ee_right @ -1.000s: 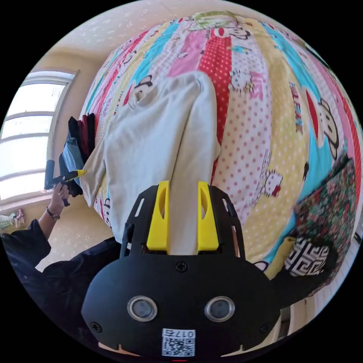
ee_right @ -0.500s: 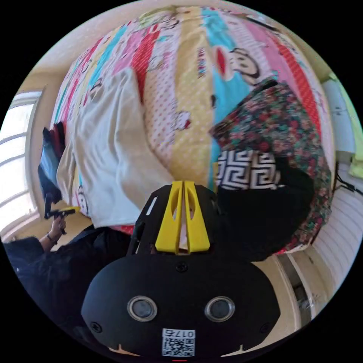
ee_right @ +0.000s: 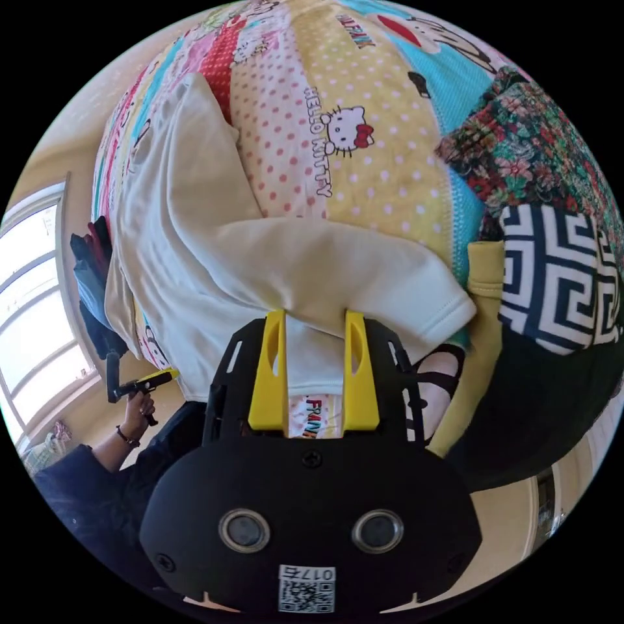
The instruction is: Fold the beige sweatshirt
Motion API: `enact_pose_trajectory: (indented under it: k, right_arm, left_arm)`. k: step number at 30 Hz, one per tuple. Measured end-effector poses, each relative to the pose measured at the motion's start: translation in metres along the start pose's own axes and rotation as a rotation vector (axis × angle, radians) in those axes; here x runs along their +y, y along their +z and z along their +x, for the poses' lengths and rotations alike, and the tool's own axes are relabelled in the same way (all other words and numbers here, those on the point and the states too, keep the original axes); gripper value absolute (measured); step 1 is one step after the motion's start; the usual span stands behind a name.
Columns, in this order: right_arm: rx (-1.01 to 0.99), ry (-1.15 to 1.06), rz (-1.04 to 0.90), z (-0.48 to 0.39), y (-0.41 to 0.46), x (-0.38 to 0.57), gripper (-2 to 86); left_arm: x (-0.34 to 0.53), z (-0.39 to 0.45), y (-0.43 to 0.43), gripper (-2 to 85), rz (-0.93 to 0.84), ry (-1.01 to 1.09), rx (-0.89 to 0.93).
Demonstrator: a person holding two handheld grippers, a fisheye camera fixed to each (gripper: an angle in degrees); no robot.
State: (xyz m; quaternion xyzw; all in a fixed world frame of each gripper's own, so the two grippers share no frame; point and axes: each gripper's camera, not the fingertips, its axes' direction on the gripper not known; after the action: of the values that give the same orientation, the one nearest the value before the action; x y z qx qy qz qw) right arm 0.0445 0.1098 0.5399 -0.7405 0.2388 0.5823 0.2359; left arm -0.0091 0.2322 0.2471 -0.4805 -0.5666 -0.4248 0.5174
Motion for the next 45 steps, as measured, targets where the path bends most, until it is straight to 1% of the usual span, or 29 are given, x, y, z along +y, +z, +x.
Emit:
enact_pose_trajectory:
  k: [1, 2, 3, 5, 8, 9, 10, 11, 13, 15, 16, 17, 18, 20, 21, 23, 25, 26, 28, 30, 32, 33, 34, 35, 37, 38, 40, 43, 45]
  right_arm:
    - [-0.013, -0.023, 0.015, -0.001, -0.008, -0.003, 8.7]
    - [-0.008, -0.04, 0.054, -0.001, -0.031, -0.008, 5.7]
    - [0.027, -0.044, 0.088, 0.001, -0.058, -0.014, 5.1]
    - [0.096, -0.024, 0.163, 0.01, -0.104, -0.018, 4.6]
    - [0.229, 0.135, 0.344, 0.037, -0.171, -0.005, 5.0]
    - [0.24, 0.16, 0.405, 0.045, -0.186, 0.005, 5.5]
    - [0.23, 0.157, 0.424, 0.047, -0.19, 0.009, 5.9]
    - [0.183, 0.124, 0.442, 0.048, -0.189, 0.017, 6.7]
    - [0.044, 0.015, 0.39, 0.043, -0.169, 0.024, 7.9]
    - [-0.115, -0.072, 0.217, 0.035, -0.114, 0.03, 10.2]
    - [-0.132, -0.08, 0.171, 0.034, -0.097, 0.032, 10.6]
    - [-0.135, -0.085, 0.076, 0.033, -0.063, 0.037, 11.2]
    - [-0.116, -0.082, -0.023, 0.034, -0.029, 0.043, 11.5]
    - [-0.135, -0.065, -0.131, 0.038, 0.011, 0.058, 10.8]
    - [-0.112, -0.078, -0.076, 0.039, 0.003, 0.069, 8.7]
    - [-0.177, -0.158, -0.103, 0.041, -0.014, 0.076, 6.0]
    - [-0.182, -0.189, -0.066, 0.045, -0.044, 0.089, 4.7]
    - [-0.177, -0.204, -0.063, 0.047, -0.06, 0.099, 4.3]
    - [-0.149, -0.211, -0.096, 0.05, -0.071, 0.112, 4.0]
    - [-0.02, -0.225, -0.203, 0.054, -0.058, 0.12, 3.9]
    - [0.005, -0.181, -0.255, 0.064, -0.037, 0.12, 3.9]
    - [-0.039, -0.121, -0.283, 0.073, -0.027, 0.118, 4.1]
    - [-0.066, -0.091, -0.287, 0.077, -0.025, 0.117, 4.2]
    - [-0.104, -0.044, -0.27, 0.083, -0.025, 0.116, 4.6]
    - [-0.099, -0.004, -0.236, 0.087, -0.03, 0.116, 5.3]
    - [-0.081, 0.014, -0.229, 0.087, -0.034, 0.117, 5.7]
    - [-0.08, 0.015, -0.232, 0.086, -0.041, 0.118, 6.3]
    - [-0.032, -0.01, -0.241, 0.079, -0.055, 0.123, 6.3]
    - [0.022, -0.029, -0.253, 0.073, -0.065, 0.129, 5.9]
  left_arm:
    - [-0.004, -0.005, -0.006, 3.1, -0.056, 0.053, 0.068]
    - [-0.005, -0.007, -0.01, 2.8, -0.078, 0.085, 0.091]
    - [-0.002, -0.009, -0.022, 2.2, -0.088, 0.163, 0.1]
    - [0.008, -0.016, -0.046, 1.9, -0.07, 0.242, 0.031]
    - [0.025, -0.045, -0.086, 2.4, 0.024, 0.185, 0.012]
    - [0.032, -0.059, -0.098, 2.9, 0.076, 0.136, 0.039]
    - [0.038, -0.071, -0.105, 3.5, 0.126, 0.077, 0.08]
    - [0.041, -0.077, -0.107, 3.7, 0.143, 0.049, 0.095]
    - [0.047, -0.092, -0.105, 5.7, 0.184, -0.024, 0.093]
    - [0.044, -0.101, -0.096, 9.3, 0.179, -0.068, 0.096]
    - [0.039, -0.105, -0.085, 10.9, 0.161, -0.079, 0.11]
    - [0.035, -0.106, -0.079, 11.2, 0.145, -0.084, 0.117]
    - [0.028, -0.109, -0.064, 11.2, 0.104, -0.101, 0.133]
    - [0.02, -0.11, -0.045, 9.6, 0.04, -0.126, 0.149]
    - [0.018, -0.109, -0.044, 7.5, 0.019, -0.135, 0.122]
    - [0.017, -0.102, -0.05, 3.3, -0.002, -0.097, 0.115]
    - [0.029, -0.087, -0.061, 2.2, -0.038, 0.046, 0.031]
    - [0.035, -0.083, -0.064, 2.1, -0.041, 0.077, -0.001]
    - [0.054, -0.077, -0.064, 1.9, -0.061, 0.112, -0.092]
    - [0.062, -0.082, -0.053, 2.9, -0.089, 0.078, -0.089]
    - [0.069, -0.097, -0.047, 4.2, -0.065, -0.005, -0.013]
    - [0.076, -0.114, -0.052, 5.7, 0.007, -0.092, 0.054]
    - [0.085, -0.134, -0.064, 7.9, 0.119, -0.186, 0.154]
    - [0.09, -0.147, -0.07, 9.3, 0.185, -0.234, 0.221]
    - [0.112, -0.2, -0.092, 12.6, 0.473, -0.398, 0.54]
    - [0.117, -0.213, -0.095, 12.6, 0.547, -0.43, 0.617]
    - [0.13, -0.26, -0.099, 12.8, 0.77, -0.56, 0.826]
    - [0.133, -0.307, -0.093, 13.4, 0.911, -0.713, 0.938]
    - [0.128, -0.329, -0.082, 13.5, 0.933, -0.772, 0.995]
